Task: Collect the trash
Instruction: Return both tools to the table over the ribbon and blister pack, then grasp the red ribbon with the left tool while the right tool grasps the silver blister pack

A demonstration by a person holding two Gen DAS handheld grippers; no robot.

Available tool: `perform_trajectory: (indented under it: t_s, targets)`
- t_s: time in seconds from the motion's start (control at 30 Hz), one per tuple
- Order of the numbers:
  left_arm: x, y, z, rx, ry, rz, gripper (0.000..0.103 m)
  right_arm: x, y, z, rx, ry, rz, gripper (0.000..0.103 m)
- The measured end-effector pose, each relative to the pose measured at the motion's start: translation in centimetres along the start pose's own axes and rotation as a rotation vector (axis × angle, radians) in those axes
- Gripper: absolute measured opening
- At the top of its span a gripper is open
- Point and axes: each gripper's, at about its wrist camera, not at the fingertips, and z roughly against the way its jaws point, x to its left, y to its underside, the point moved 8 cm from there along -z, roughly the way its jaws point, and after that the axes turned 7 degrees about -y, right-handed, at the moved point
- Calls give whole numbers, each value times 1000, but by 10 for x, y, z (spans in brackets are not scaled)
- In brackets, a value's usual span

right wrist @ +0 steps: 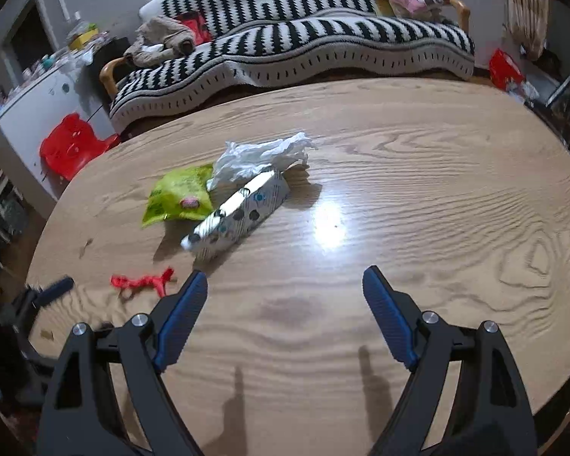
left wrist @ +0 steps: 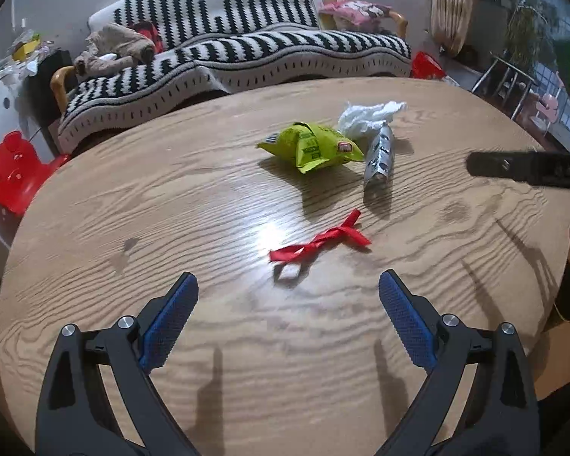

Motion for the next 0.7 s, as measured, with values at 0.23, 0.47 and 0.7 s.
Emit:
perform_trajectory:
  t_s: [0.23,0.47,0.7]
  targets:
    - [-31,-11,-25,30,34,-44,89,12,-20,-45,49,-59,-75,81]
    - [-39,-5,-33,51,41,-58,39,22,-31,-81,77,-57,-58,75]
    - [-49,1,-24,60,34,-89,24,20,-33,-85,93,-66,-90,65]
